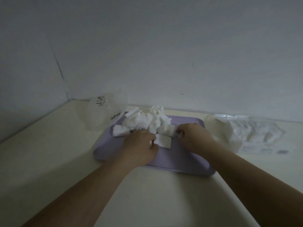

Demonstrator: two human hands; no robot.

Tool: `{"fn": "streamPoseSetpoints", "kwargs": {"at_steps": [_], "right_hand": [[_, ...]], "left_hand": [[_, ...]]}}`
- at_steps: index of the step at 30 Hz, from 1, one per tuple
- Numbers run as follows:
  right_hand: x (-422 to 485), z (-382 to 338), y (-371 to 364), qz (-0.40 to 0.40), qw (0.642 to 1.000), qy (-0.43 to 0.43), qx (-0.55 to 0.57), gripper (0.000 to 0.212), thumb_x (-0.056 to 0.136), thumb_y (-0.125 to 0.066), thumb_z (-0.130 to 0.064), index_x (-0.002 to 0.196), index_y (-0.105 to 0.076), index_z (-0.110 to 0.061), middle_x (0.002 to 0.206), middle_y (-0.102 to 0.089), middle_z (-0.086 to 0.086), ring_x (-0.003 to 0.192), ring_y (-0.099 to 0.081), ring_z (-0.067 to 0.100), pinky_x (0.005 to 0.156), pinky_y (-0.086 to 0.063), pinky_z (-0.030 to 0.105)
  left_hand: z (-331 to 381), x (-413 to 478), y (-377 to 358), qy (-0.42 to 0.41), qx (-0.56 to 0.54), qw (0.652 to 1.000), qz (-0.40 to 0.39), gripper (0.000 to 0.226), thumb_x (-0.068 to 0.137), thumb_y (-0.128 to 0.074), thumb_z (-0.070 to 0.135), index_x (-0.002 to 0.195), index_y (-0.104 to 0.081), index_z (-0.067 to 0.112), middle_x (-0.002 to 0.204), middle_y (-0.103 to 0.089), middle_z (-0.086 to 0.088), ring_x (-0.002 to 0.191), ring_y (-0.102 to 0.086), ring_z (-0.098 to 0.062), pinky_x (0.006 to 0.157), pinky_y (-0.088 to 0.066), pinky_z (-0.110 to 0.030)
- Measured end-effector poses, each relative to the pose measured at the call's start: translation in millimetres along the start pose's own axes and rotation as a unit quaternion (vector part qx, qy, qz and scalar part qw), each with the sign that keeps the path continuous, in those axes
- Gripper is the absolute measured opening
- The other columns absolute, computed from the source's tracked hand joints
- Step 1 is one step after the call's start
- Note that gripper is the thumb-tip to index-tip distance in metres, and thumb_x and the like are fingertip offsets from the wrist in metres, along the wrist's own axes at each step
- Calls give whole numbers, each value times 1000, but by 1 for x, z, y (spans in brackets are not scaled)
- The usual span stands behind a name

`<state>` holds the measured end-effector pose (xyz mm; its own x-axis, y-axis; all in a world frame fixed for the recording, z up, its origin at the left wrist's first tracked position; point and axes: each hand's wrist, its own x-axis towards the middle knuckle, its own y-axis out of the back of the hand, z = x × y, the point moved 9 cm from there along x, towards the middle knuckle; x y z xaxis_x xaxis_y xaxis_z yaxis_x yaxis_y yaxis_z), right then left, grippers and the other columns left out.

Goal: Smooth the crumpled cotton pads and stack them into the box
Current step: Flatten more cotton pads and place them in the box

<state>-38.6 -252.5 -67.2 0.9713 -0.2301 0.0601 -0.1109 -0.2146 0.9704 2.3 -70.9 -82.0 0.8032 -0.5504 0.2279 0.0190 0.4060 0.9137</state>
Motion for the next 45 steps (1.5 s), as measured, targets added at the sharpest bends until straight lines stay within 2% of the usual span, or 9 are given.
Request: {"fn": "streamPoseSetpoints", "kwargs": {"at_steps": [5,10,14,16,20,23,29,33,45], "right_hand": [[-5,22,6,19,997,-30,76,33,98,-56,-20,128,-66,-29,116,-73,0,104,-67,27,84,-49,29],[-3,34,2,-1,994,-62,85,52,92,-64,-22,143,-56,-23,131,-69,4,120,-63,30,96,-48,31],[-5,32,0,-40,995,-51,77,12,89,-68,-30,99,-72,-25,106,-75,8,104,-68,31,77,-44,27],[-7,34,0,-38,991,-44,118,14,86,-70,-30,76,-62,-26,86,-72,1,88,-69,26,67,-43,27],[-11,42,5,11,965,-50,257,12,79,-78,-23,77,-67,-19,66,-66,-5,63,-61,16,56,-45,27],[-17,50,2,27,893,-69,443,12,80,-83,-16,76,-73,-13,61,-66,-4,58,-59,14,56,-46,27],[-23,48,-3,20,816,-55,575,15,88,-81,-13,90,-79,2,76,-72,21,71,-65,23,66,-58,33],[-27,36,-11,-2,786,-39,617,15,98,-66,-1,105,-77,4,103,-76,28,89,-74,28,84,-64,39],[-33,8,-22,-116,763,-2,636,25,104,-51,3,115,-74,6,116,-77,21,112,-74,34,97,-59,46]], "left_hand": [[2,22,-2,56,-33,998,15,58,94,-50,61,57,-45,16,64,-54,2,69,-61,-26,61,-46,-33],[18,28,-15,38,25,999,-5,57,73,-54,71,94,-71,21,104,-67,-4,104,-63,-29,89,-53,-41],[24,26,-18,45,-12,999,-11,24,83,-70,52,84,-68,28,95,-64,12,111,-60,-21,100,-44,-43],[19,22,-11,45,-38,998,8,22,85,-72,45,72,-58,32,84,-60,17,104,-61,-18,103,-42,-47],[9,18,16,46,-164,982,82,23,90,-75,28,77,-56,31,73,-64,11,77,-64,-12,79,-51,-30],[16,24,21,43,-334,940,63,19,90,-76,17,88,-63,30,78,-69,11,68,-60,-3,65,-47,-15],[46,26,-14,46,-591,803,-54,38,88,-73,-6,121,-65,11,107,-76,-17,92,-72,-18,79,-60,-30],[39,22,-24,77,-580,811,-25,33,82,-82,1,110,-71,14,103,-80,-6,92,-74,-15,76,-58,-23],[27,20,-15,83,-540,837,32,15,80,-86,6,88,-74,11,78,-75,1,74,-65,-12,66,-54,-20]]}}
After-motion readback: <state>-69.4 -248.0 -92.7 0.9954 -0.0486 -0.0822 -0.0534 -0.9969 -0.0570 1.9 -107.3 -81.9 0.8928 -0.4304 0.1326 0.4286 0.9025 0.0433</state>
